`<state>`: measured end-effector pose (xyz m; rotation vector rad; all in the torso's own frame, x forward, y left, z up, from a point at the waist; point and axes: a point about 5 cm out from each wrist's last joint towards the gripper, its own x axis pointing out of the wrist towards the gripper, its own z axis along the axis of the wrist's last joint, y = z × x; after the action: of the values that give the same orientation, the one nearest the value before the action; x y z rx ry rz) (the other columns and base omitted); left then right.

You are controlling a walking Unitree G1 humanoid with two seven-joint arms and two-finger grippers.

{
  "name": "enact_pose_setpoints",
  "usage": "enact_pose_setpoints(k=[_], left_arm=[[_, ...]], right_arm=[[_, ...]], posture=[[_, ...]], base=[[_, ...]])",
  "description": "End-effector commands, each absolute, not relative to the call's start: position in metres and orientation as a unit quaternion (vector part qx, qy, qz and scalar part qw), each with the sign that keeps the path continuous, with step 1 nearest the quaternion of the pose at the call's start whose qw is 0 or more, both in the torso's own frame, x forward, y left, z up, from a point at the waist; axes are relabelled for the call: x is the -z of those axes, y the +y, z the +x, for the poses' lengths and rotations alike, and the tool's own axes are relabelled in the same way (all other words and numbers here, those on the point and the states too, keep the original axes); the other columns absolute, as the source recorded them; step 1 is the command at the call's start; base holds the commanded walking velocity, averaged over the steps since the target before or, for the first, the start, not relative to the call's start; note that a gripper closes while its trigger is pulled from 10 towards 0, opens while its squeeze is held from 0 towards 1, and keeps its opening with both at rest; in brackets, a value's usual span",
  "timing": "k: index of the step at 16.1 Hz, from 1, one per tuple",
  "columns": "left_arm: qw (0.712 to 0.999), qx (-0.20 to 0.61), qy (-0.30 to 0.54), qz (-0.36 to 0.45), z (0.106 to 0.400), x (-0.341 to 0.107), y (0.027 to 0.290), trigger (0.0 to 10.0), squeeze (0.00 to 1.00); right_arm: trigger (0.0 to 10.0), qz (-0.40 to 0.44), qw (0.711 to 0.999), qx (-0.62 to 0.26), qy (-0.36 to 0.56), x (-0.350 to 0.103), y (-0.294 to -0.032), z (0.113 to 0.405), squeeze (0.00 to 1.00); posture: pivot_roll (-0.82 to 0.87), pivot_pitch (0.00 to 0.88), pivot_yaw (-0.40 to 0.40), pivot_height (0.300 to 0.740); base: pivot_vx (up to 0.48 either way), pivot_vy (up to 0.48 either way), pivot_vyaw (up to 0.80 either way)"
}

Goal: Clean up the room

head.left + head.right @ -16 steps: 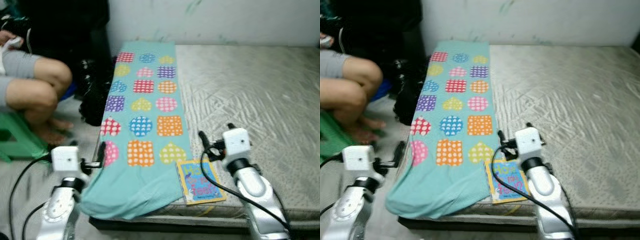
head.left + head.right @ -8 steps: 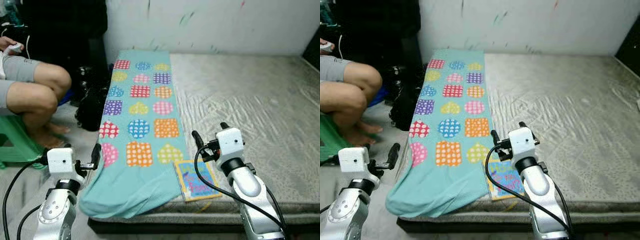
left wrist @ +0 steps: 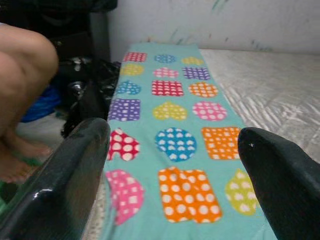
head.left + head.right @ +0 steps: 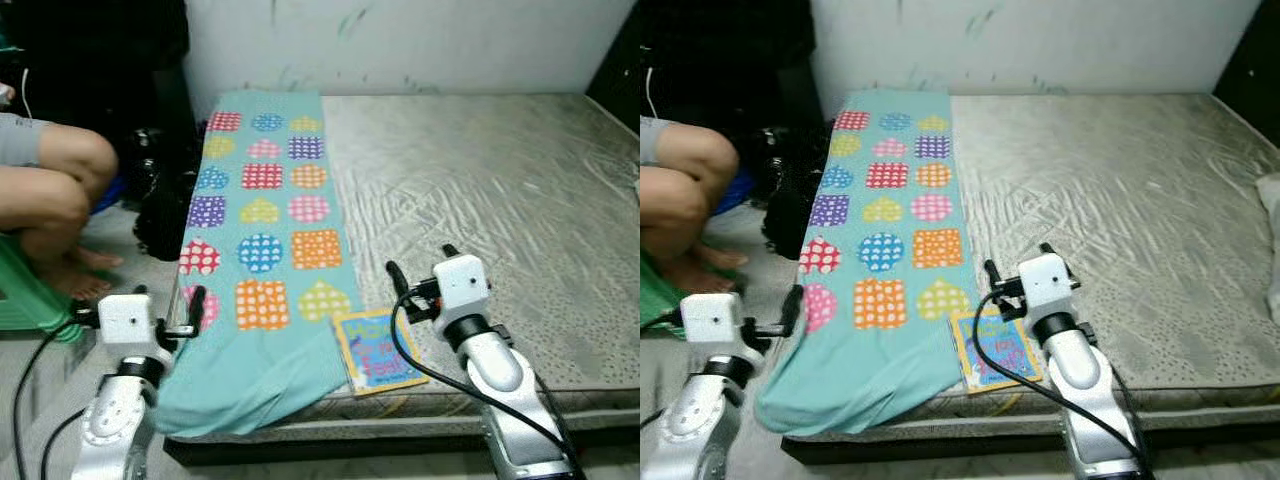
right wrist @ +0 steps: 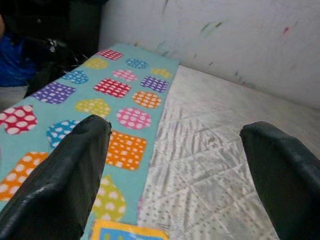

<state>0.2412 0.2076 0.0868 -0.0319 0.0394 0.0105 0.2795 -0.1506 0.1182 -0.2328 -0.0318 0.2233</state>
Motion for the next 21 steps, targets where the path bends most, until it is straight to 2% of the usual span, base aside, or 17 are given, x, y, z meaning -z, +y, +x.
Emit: enact_pose_setpoints(k=[1, 21], left_arm=[[1.0, -0.012, 0.021, -0.008, 0.2413, -0.0865, 0.2113, 10.0, 0.0], [1.0, -0.01, 0.017, -0.009, 0.2439, -0.0883, 0.2096, 10.0, 0.0]], right_arm=[[10.0, -0.116, 0.986, -0.119, -0.021, -0.1195, -0.1464, 0.2811, 0.0], [10.0, -0.105, 0.987, -0.119, -0.02, -0.118, -0.1457, 0.2825, 0.0]], posture=[[-0.1, 0.059, -0.02, 0.74], [-0.1, 0.066, -0.023, 0.74]], base=[[0.0, -0.356, 0.0], [0.0, -0.392, 0.0]])
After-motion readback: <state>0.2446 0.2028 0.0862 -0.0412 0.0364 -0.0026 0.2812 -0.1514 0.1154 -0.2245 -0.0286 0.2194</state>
